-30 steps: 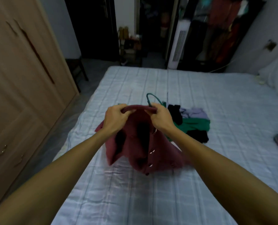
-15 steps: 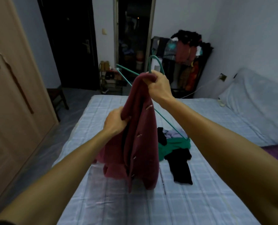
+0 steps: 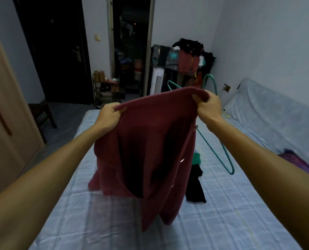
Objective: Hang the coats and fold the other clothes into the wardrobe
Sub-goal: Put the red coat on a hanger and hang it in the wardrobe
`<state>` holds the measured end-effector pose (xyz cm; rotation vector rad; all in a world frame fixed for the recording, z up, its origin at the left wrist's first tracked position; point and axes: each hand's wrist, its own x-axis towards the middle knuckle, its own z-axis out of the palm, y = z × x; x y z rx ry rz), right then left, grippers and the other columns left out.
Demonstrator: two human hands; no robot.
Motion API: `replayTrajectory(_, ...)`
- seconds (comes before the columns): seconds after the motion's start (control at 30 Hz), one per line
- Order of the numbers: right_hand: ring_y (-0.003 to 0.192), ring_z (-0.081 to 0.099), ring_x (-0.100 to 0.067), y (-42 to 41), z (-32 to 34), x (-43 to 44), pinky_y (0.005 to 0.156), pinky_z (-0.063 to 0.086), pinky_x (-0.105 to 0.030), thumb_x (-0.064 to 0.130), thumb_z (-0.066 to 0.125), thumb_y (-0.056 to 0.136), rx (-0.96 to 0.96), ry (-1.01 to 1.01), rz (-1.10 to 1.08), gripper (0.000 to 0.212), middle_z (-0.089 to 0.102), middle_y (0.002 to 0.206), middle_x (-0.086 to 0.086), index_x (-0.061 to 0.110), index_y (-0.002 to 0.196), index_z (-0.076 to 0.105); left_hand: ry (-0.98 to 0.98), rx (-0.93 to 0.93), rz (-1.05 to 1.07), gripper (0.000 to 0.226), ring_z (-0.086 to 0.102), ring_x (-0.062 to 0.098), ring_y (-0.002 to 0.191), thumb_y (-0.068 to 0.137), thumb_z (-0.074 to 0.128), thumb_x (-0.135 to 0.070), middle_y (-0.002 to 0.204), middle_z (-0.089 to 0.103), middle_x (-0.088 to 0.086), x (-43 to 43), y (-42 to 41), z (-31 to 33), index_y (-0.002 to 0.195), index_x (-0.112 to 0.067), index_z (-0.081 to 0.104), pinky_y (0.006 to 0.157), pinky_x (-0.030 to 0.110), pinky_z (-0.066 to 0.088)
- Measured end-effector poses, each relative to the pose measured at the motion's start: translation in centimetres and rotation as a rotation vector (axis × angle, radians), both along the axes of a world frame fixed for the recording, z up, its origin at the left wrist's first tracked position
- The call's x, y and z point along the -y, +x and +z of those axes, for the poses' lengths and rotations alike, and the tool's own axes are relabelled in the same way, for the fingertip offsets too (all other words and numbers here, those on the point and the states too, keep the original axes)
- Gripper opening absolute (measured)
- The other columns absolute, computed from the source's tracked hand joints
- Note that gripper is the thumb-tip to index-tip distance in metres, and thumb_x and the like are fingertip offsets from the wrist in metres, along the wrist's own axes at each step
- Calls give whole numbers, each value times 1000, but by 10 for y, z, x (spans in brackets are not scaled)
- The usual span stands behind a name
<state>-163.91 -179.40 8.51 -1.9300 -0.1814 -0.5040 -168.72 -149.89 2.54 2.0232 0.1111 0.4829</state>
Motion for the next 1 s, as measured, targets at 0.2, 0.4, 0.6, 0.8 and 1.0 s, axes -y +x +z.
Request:
replayTrajectory(0.2,87,65,-16,-3,-8,10,83,54,-36,27,62,91,-84,-16,-31,18,67,92,3,20,107,66,165,-131,-118,37,70,17,71,88,57,-49,79,73,3,5,-12,26,87,-16,73,67,34,56)
replayTrajectory(0.4,89,65,-17,-9,-57,1,87,53,-40,40,68,82,-231,-155,-69,27,70,92,2,22,103,68,-194,-303,-47,31,64,9,58,93,54,-40,77,67,4,34,-10,17,94,-12,65,50,15,49)
replayTrajectory(0.6,69,63,-24,-31,-67,-10,66,51,-39,36,52,96,-114,-203,-52,32,72,81,-10,10,98,71,-377,-431,83,54,62,30,98,89,53,-48,118,61,14,49,5,-6,125,-8,54,90,42,51)
replayTrajectory(0.8,46,57,-12,-41,-57,8,40,40,-17,31,46,99,-236,-83,190,27,71,97,1,12,103,65,-466,-426,187,45,59,26,89,93,53,-41,109,59,9,42,7,-12,119,-5,53,77,33,49)
replayTrajectory(1.0,51,59,-20,-44,-71,20,38,37,-14,26,45,100,-294,-165,375,25,71,102,1,11,104,65,-397,-363,290,39,56,24,88,93,53,-38,106,58,9,25,9,-13,116,-6,59,75,29,43)
